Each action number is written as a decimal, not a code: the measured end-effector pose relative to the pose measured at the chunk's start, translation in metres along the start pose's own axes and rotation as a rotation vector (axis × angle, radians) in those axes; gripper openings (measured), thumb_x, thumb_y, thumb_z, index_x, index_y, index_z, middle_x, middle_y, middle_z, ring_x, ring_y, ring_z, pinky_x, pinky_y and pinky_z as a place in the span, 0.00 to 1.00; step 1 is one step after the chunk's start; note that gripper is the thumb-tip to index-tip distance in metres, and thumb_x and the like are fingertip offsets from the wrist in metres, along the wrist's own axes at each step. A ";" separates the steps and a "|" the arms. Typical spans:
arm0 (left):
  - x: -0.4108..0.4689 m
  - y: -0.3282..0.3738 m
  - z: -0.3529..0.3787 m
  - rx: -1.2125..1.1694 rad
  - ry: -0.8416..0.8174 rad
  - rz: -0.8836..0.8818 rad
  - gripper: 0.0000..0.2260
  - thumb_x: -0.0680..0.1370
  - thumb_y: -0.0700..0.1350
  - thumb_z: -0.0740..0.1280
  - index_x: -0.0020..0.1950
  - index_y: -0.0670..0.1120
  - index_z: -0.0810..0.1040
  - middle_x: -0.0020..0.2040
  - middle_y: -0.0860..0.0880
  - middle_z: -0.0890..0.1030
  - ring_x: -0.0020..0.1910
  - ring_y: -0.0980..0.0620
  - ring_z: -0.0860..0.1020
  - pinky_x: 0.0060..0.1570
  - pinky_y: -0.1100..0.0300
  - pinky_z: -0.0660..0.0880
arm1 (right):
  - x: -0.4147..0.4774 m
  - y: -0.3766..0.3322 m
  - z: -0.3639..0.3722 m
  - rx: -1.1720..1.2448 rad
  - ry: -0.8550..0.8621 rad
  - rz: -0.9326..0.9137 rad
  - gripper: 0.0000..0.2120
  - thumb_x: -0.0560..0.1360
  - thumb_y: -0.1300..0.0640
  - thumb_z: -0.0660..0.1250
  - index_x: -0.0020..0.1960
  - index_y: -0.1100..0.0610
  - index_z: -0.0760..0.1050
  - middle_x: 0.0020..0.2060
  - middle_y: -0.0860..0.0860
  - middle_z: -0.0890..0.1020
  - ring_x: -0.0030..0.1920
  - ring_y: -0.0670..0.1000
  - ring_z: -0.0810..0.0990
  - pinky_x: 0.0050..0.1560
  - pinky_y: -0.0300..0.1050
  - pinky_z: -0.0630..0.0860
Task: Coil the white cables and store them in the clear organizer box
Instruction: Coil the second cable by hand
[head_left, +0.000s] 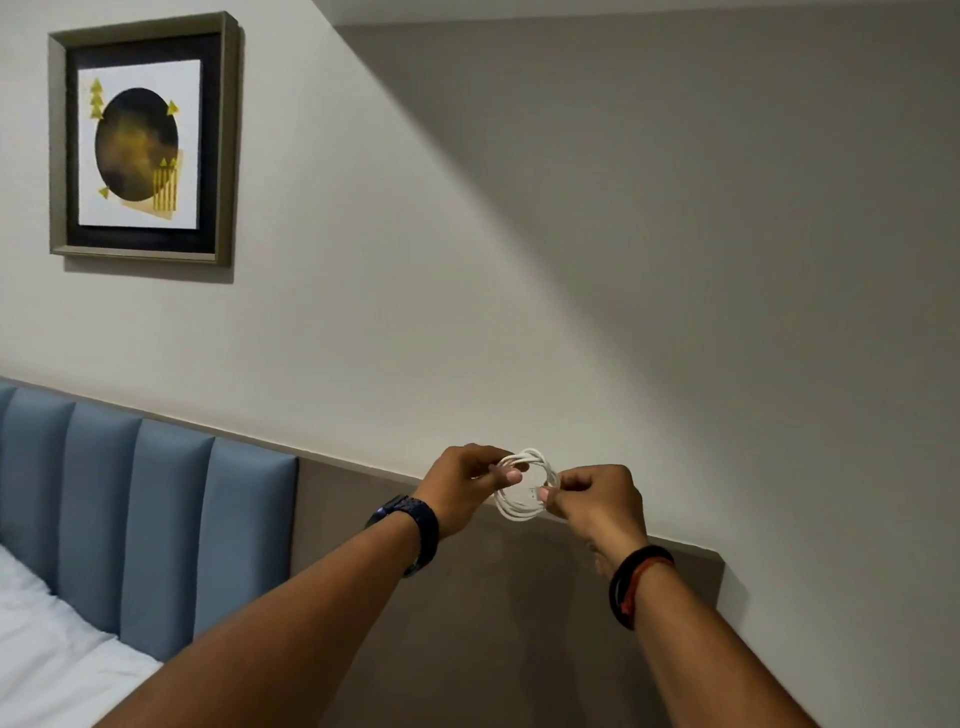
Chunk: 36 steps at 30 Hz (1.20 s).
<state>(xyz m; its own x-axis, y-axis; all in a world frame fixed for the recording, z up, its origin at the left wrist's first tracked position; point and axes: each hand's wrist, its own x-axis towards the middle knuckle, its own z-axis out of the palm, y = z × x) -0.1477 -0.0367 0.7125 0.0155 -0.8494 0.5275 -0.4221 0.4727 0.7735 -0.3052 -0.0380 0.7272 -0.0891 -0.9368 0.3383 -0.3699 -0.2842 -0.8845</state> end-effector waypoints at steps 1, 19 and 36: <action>0.002 -0.002 -0.001 0.029 0.034 0.010 0.09 0.73 0.46 0.71 0.52 0.47 0.83 0.47 0.50 0.80 0.47 0.53 0.78 0.50 0.57 0.75 | 0.000 0.001 -0.001 0.010 -0.015 0.005 0.03 0.66 0.62 0.76 0.36 0.56 0.83 0.34 0.52 0.85 0.39 0.52 0.84 0.46 0.49 0.82; 0.016 -0.022 0.011 -0.262 0.517 -0.298 0.14 0.59 0.46 0.81 0.35 0.42 0.81 0.33 0.48 0.82 0.33 0.51 0.79 0.38 0.58 0.77 | 0.013 0.013 0.010 0.091 -0.172 -0.046 0.08 0.67 0.66 0.75 0.36 0.54 0.83 0.35 0.54 0.86 0.38 0.53 0.86 0.50 0.54 0.82; 0.014 -0.027 0.028 -0.244 0.230 -0.303 0.05 0.75 0.45 0.69 0.47 0.45 0.83 0.47 0.46 0.84 0.49 0.49 0.82 0.58 0.50 0.77 | 0.019 0.022 0.008 -0.006 -0.141 -0.061 0.04 0.67 0.65 0.75 0.40 0.57 0.84 0.35 0.53 0.86 0.37 0.50 0.85 0.48 0.49 0.82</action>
<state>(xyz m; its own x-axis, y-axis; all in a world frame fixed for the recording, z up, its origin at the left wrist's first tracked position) -0.1613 -0.0681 0.6897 0.3180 -0.8968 0.3076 -0.1417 0.2759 0.9507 -0.3075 -0.0635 0.7116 0.0648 -0.9373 0.3424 -0.3760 -0.3408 -0.8617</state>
